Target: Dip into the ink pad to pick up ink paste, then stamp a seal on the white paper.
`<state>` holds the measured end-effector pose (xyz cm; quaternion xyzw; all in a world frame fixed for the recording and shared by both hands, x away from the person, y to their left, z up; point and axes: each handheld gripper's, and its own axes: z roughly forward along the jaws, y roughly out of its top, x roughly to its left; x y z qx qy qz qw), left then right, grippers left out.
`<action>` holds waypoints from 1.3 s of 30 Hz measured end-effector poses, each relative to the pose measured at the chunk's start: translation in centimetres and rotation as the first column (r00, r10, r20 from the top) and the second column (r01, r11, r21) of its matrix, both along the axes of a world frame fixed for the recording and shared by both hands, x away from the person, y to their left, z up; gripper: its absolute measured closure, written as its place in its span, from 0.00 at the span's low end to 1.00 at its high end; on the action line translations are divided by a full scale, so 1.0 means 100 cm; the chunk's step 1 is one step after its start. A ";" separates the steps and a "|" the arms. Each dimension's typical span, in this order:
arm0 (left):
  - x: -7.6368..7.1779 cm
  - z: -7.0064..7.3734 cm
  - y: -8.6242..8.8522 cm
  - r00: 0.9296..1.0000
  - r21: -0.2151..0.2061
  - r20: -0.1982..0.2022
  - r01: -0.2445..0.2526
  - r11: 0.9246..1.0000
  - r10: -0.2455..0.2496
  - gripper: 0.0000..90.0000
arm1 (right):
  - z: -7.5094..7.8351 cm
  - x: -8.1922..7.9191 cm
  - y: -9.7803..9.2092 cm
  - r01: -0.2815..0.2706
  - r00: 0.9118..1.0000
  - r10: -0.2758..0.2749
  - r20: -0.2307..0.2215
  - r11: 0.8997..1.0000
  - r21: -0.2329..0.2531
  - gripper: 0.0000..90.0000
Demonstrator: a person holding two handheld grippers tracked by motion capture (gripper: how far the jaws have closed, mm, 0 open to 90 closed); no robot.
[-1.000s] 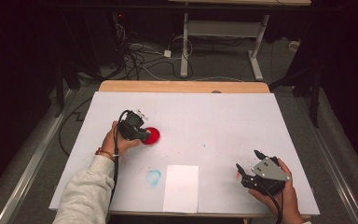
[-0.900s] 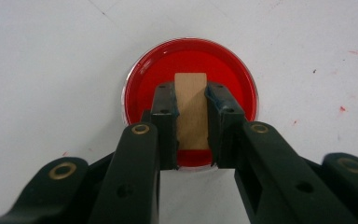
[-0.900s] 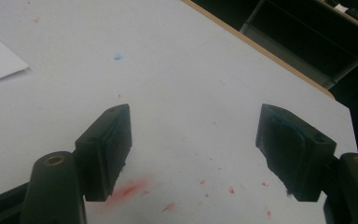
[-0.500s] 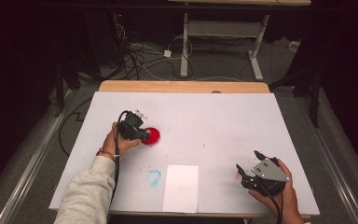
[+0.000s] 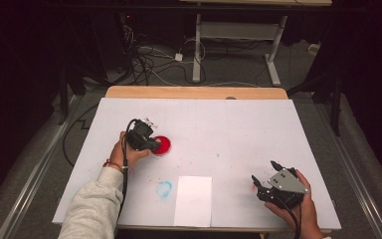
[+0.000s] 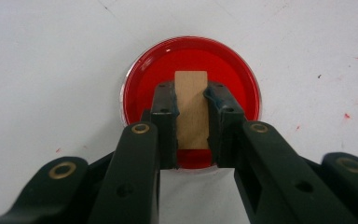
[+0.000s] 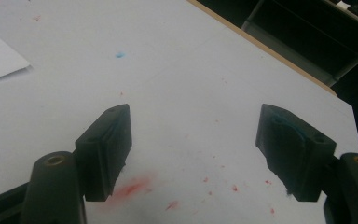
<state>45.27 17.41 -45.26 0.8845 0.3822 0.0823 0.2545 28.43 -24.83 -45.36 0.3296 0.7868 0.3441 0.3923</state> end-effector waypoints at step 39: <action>-0.009 0.001 0.005 0.997 -0.036 0.058 -0.040 0.999 0.042 0.82 | -0.001 0.009 0.005 -0.012 1.000 0.012 -0.011 1.000 0.004 0.30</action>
